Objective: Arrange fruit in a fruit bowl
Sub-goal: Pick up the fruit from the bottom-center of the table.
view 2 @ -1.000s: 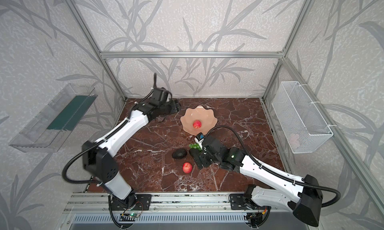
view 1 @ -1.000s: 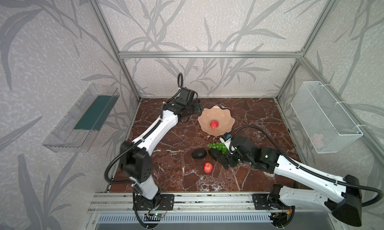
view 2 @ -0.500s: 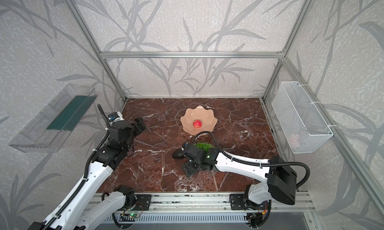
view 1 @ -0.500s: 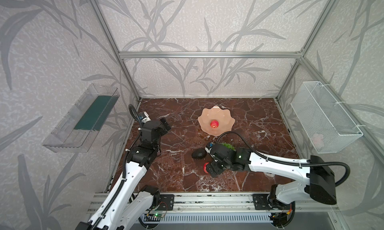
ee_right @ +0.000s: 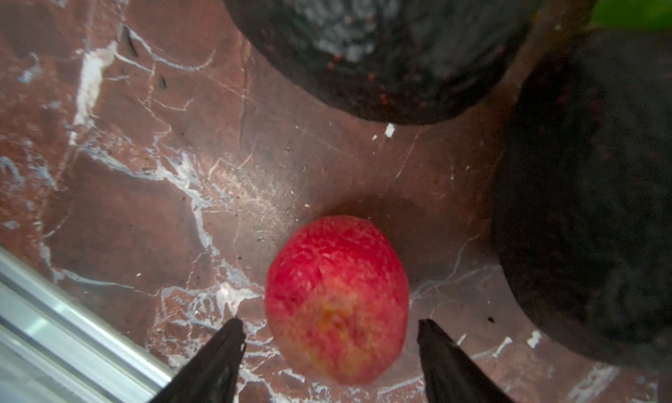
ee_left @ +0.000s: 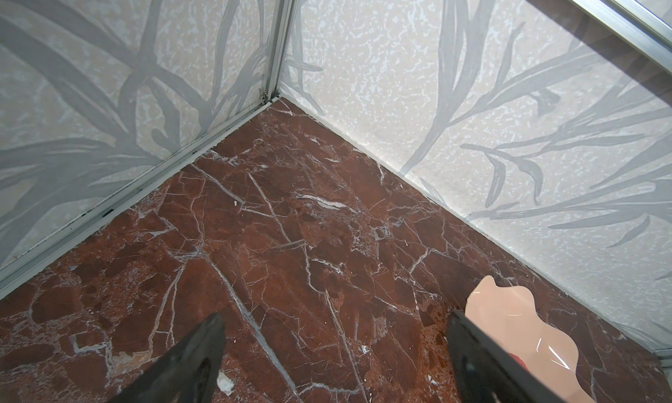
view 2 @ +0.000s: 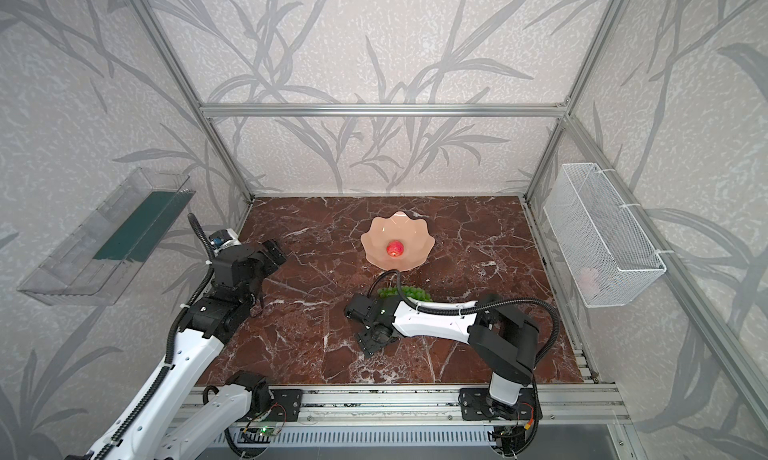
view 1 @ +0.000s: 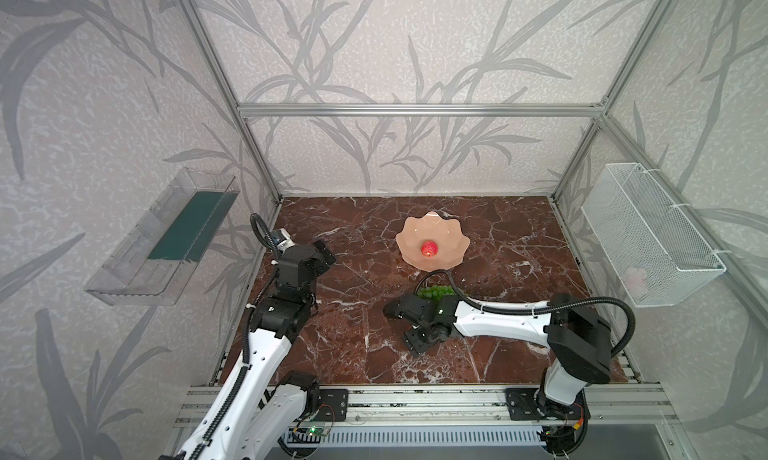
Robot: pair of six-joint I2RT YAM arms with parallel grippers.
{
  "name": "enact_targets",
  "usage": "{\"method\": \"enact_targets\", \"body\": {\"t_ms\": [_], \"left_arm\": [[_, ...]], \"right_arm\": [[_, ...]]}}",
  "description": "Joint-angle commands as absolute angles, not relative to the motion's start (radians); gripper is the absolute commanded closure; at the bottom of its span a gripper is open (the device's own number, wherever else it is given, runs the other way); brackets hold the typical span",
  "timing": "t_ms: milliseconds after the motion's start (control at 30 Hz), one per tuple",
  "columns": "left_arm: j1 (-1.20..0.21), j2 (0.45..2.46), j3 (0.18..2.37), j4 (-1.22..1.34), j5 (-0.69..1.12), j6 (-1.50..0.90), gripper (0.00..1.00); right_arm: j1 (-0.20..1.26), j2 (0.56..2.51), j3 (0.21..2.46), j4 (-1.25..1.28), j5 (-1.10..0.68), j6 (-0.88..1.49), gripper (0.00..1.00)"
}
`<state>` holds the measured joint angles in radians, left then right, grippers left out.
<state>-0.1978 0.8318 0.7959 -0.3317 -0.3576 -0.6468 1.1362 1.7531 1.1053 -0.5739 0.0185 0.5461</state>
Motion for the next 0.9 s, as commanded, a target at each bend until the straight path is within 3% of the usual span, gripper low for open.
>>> {"method": "enact_targets", "body": {"t_ms": [0, 267, 467, 667, 867], "left_arm": [[-0.186, 0.831, 0.785, -0.334, -0.351, -0.647, 0.04], [-0.176, 0.843, 0.771, -0.316, -0.331, -0.656, 0.04], [-0.167, 0.844, 0.77, -0.314, -0.324, -0.653, 0.04], [-0.157, 0.842, 0.772, -0.331, -0.312, -0.65, 0.04], [-0.153, 0.831, 0.773, -0.354, -0.29, -0.663, 0.04]], "right_arm": [[1.14, 1.767, 1.132, -0.598, 0.036, 0.561, 0.34], [1.138, 1.713, 1.162, -0.651, 0.081, 0.519, 0.52], [1.109, 1.565, 1.212, -0.761, 0.102, 0.511, 0.54], [0.899, 1.407, 1.212, -0.708, 0.072, 0.447, 0.54], [0.68, 1.509, 1.286, -0.625, 0.039, 0.364, 0.54]]}}
